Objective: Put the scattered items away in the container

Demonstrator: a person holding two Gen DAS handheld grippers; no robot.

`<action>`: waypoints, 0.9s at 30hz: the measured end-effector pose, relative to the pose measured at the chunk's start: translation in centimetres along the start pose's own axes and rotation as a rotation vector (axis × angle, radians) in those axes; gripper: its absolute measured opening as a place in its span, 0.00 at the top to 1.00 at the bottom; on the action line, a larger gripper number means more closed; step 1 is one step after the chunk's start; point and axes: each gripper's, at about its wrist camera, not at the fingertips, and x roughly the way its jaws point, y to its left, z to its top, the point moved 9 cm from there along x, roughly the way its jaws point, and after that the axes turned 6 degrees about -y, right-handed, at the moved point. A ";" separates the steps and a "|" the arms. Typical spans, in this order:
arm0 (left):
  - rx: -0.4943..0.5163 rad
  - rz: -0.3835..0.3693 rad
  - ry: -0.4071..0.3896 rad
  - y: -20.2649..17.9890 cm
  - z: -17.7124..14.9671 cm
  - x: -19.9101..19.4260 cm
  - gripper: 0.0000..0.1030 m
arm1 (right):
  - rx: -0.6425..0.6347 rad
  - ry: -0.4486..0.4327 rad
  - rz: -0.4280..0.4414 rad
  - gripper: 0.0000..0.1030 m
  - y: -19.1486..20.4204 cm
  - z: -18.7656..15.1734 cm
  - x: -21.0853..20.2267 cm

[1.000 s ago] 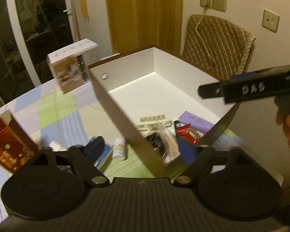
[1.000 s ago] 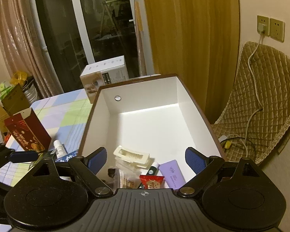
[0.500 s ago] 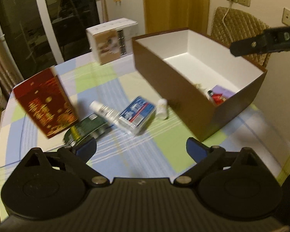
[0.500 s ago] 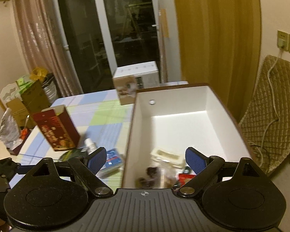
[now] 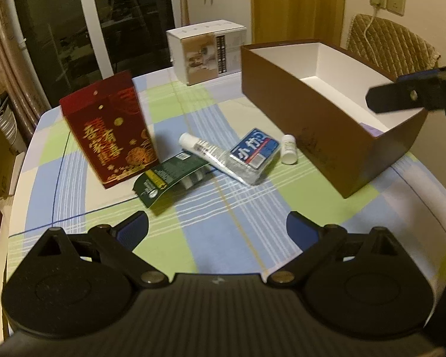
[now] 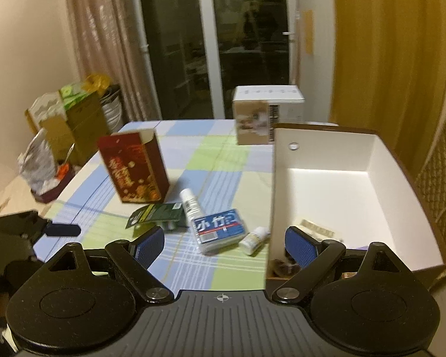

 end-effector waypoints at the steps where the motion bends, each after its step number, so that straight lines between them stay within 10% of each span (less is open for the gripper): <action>1: -0.010 0.004 0.000 0.4 -0.2 0.1 0.06 | -0.008 0.005 0.004 0.09 0.4 -0.3 0.4; 27: -0.211 0.101 0.015 8.8 -4.4 3.9 0.06 | -0.047 0.109 -0.101 0.28 0.8 -5.1 16.3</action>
